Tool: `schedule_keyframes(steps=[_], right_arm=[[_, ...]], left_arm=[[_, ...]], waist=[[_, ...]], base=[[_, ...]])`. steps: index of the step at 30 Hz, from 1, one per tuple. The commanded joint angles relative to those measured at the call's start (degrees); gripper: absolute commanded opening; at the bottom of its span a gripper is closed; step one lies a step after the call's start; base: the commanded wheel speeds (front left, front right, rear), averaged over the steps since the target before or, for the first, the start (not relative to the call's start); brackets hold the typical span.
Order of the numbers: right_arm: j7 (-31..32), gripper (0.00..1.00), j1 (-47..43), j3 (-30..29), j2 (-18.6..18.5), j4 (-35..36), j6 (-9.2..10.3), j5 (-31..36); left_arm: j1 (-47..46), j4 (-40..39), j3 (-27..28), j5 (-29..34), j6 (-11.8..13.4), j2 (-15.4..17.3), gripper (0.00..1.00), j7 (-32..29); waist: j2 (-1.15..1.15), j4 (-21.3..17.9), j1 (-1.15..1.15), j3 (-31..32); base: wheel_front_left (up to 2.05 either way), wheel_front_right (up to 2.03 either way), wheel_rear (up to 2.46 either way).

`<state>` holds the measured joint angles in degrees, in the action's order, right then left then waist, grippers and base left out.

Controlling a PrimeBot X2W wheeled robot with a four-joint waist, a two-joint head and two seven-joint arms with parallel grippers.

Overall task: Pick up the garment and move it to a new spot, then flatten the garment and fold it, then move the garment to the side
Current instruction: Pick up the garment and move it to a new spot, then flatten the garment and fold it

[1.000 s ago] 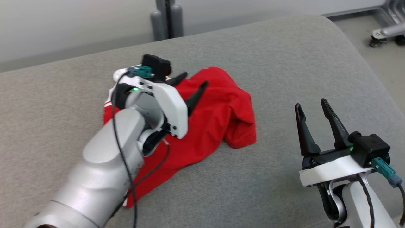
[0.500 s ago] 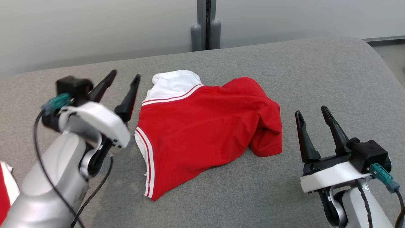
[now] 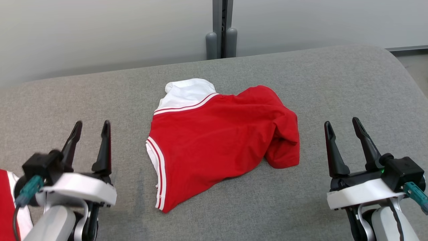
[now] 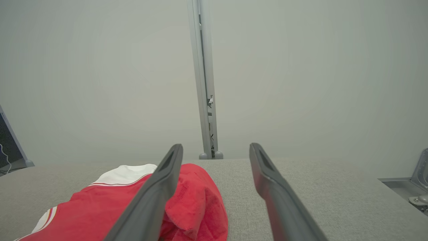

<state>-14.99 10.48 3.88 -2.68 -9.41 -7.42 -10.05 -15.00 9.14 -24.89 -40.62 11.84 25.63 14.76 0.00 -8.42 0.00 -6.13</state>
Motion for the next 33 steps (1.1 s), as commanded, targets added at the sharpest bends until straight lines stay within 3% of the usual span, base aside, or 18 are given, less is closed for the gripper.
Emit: schedule_keyframes(steps=[1, 5, 16, 25, 33], right_arm=[[-0.3, 1.0, -0.7, -0.3, -0.4, 0.5, -0.13, 0.0], [-0.3, 1.0, -1.9, -0.6, -0.4, 1.7, -0.13, -0.3], [-0.3, 1.0, -2.6, -0.5, -0.4, 3.2, -0.12, -0.3], [-0.3, 1.0, -1.8, -0.2, -0.4, 2.7, -0.13, -0.7], [-0.3, 1.0, -0.8, 0.2, -0.4, 2.5, -0.13, -1.5]], left_arm=[[1.4, -0.6, 0.7, 0.5, 0.5, -0.2, 1.0, 0.4], [6.7, -5.3, 6.4, 3.8, 1.3, -2.5, 1.0, 0.5], [13.2, -5.2, 13.8, 9.6, -3.5, -9.0, 1.0, 0.4], [10.0, -1.0, 13.2, 10.2, -5.7, -9.4, 1.0, -0.4], [5.7, 2.8, 11.6, 9.7, -5.8, -8.5, 1.0, -6.5]], waist=[[0.0, -0.1, 0.0, 0.2], [0.0, -0.3, 0.0, 0.6], [0.0, -0.6, 0.0, 0.3], [0.0, -1.6, 0.0, 0.0], [0.0, -3.7, 0.0, -1.3]], base=[[0.0, 0.0, 0.0], [0.0, 0.0, 0.0], [0.0, 0.0, 0.0], [0.0, 0.0, 0.0], [0.0, 0.0, 0.0]])
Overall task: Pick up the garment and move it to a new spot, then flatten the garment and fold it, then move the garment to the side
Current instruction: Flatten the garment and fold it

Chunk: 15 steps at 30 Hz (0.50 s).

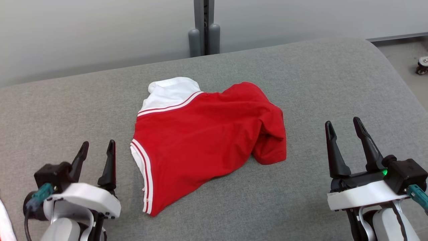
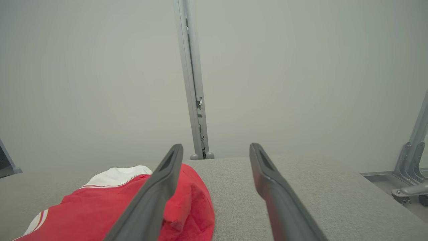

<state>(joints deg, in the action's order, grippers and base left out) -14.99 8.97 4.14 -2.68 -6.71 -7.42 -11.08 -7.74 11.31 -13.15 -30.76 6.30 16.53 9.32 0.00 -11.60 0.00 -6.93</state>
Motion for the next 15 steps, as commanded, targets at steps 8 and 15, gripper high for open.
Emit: schedule_keyframes(steps=[8, 15], right_arm=[[-0.3, 1.0, 2.2, 0.7, -0.4, -0.4, -0.12, -0.6], [-0.3, 1.0, 3.5, 1.0, -0.4, -0.5, -0.13, -0.8]], left_arm=[[-8.4, 7.2, -1.3, -1.4, -1.3, 1.9, 1.0, -9.2], [-17.1, 18.1, -3.0, -3.8, -3.4, 1.9, 1.0, -19.6]], waist=[[0.0, -2.6, 0.0, -2.1], [0.0, -4.9, 0.0, -4.2]], base=[[0.0, 0.0, 0.0], [0.0, 0.0, 0.0]])
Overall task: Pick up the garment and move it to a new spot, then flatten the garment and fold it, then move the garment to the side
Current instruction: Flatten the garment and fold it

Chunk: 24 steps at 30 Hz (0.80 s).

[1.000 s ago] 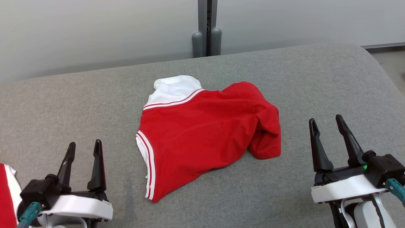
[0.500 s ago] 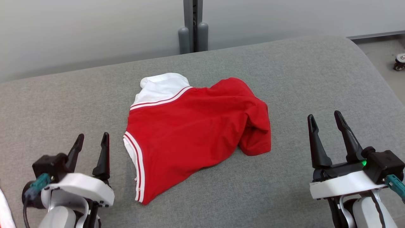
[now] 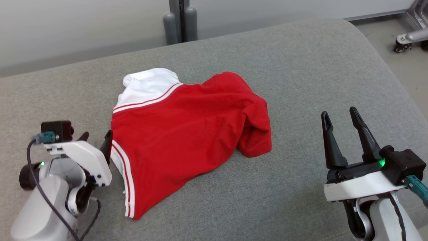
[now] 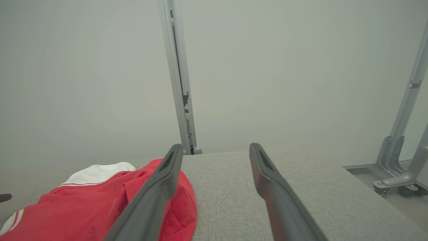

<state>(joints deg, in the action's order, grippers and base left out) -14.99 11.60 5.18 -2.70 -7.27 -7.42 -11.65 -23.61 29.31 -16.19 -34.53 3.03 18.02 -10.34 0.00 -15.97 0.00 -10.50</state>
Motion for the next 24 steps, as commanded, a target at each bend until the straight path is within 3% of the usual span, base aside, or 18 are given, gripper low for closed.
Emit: schedule_keyframes(steps=[1, 6, 24], right_arm=[[-0.3, 1.0, 1.0, 0.0, -0.4, 0.1, -0.13, -0.3], [-0.3, 1.0, 1.8, 0.2, -0.4, -0.1, -0.13, -0.6], [-0.3, 1.0, 4.5, 1.9, -0.4, 0.3, -0.13, -2.7]], left_arm=[[-2.4, 1.3, -0.2, 0.0, -0.4, 0.4, 1.0, -0.7], [-9.5, 8.8, -2.1, 0.4, -2.2, -0.5, 1.0, -4.2], [-28.9, 27.3, -4.4, 1.7, -7.0, -1.1, 1.0, -3.9]], waist=[[0.0, -0.9, 0.0, -0.9], [0.0, -2.1, 0.0, -2.8], [0.0, -6.2, 0.0, -9.5]], base=[[0.0, 0.0, 0.0], [0.0, 0.0, 0.0], [0.0, 0.0, 0.0]])
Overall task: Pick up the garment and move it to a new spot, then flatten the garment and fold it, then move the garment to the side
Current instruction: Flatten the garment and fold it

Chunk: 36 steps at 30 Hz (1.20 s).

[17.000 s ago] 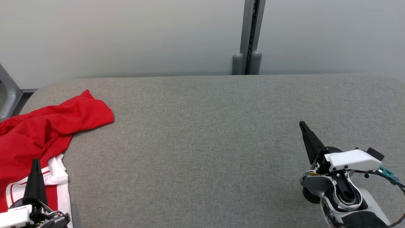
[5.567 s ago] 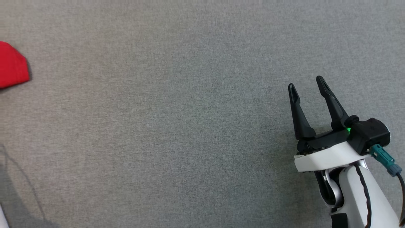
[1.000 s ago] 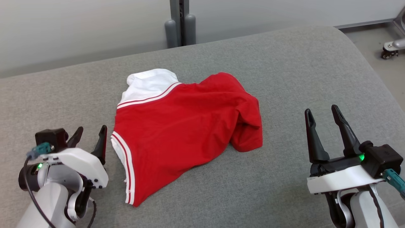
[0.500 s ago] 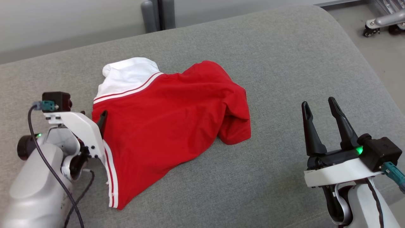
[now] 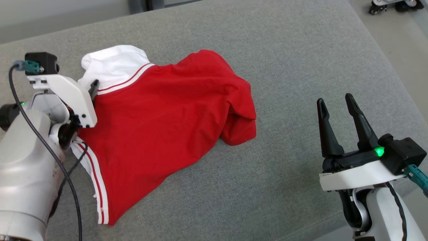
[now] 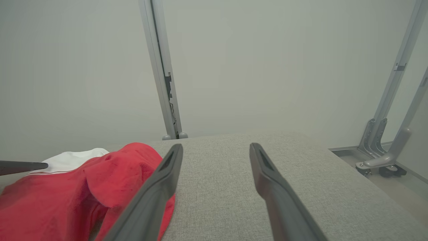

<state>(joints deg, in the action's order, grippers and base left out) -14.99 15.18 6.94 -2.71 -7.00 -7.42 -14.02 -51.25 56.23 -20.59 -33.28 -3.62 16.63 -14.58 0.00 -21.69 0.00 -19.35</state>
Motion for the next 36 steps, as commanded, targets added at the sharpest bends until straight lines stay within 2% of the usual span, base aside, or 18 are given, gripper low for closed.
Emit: schedule_keyframes(steps=[1, 9, 16, 17, 19, 28, 31, 36], right_arm=[[-0.3, 1.0, 1.1, 0.3, -0.3, 0.1, -0.13, -0.5], [-0.3, 1.0, 2.2, 1.6, -0.4, 0.3, -0.13, -1.8], [-0.3, 1.0, 2.7, 1.9, -0.4, 0.3, -0.13, -2.7], [-0.3, 1.0, 2.8, 2.0, -0.4, 0.2, -0.13, -2.7], [-0.3, 1.0, 2.7, 2.1, -0.4, -0.1, -0.13, -2.8], [-0.3, 1.0, 2.4, 1.5, -0.4, -1.0, -0.13, -1.6], [-0.3, 1.0, 2.3, 1.3, -0.4, -1.2, -0.13, -1.2], [-0.3, 1.0, 1.9, -0.1, -0.4, -2.1, -0.13, -0.5]], left_arm=[[-2.1, 1.0, -0.1, 0.7, -0.4, 0.5, 1.0, 0.7], [-7.0, 5.7, -1.2, 1.4, -1.5, 1.3, 1.0, 2.5], [-10.4, 9.2, -2.3, 1.2, -2.8, 0.4, 1.0, 2.8], [-10.5, 9.5, -2.4, 0.9, -3.0, 0.2, 0.62, 3.1], [-10.8, 10.1, -2.8, 0.9, -3.3, 0.1, 0.0, 3.8], [-10.5, 11.1, -4.4, -0.6, -3.9, -2.0, 0.0, 6.6], [-10.4, 8.7, -6.1, -1.8, -3.9, -3.0, 0.0, 6.7], [-8.9, 2.1, -10.5, -4.6, -3.9, -1.4, 0.0, 6.3]], waist=[[0.0, -0.6, 0.0, -1.0], [0.0, -2.4, 0.0, -3.9], [0.0, -3.3, 0.0, -5.6], [0.0, -3.4, 0.0, -5.6], [0.0, -3.5, 0.0, -5.3], [0.0, -1.1, 0.0, -1.9], [0.0, 0.5, 0.0, -0.5], [0.0, 3.1, 0.0, 2.6]], base=[[0.0, 0.0, 0.0], [0.0, 0.0, 0.0], [0.0, 0.0, 0.0], [0.0, 0.0, 0.0], [0.0, 0.0, 0.0], [0.0, 0.0, 0.0], [0.0, 0.0, 0.0], [0.0, 0.0, 0.0]])
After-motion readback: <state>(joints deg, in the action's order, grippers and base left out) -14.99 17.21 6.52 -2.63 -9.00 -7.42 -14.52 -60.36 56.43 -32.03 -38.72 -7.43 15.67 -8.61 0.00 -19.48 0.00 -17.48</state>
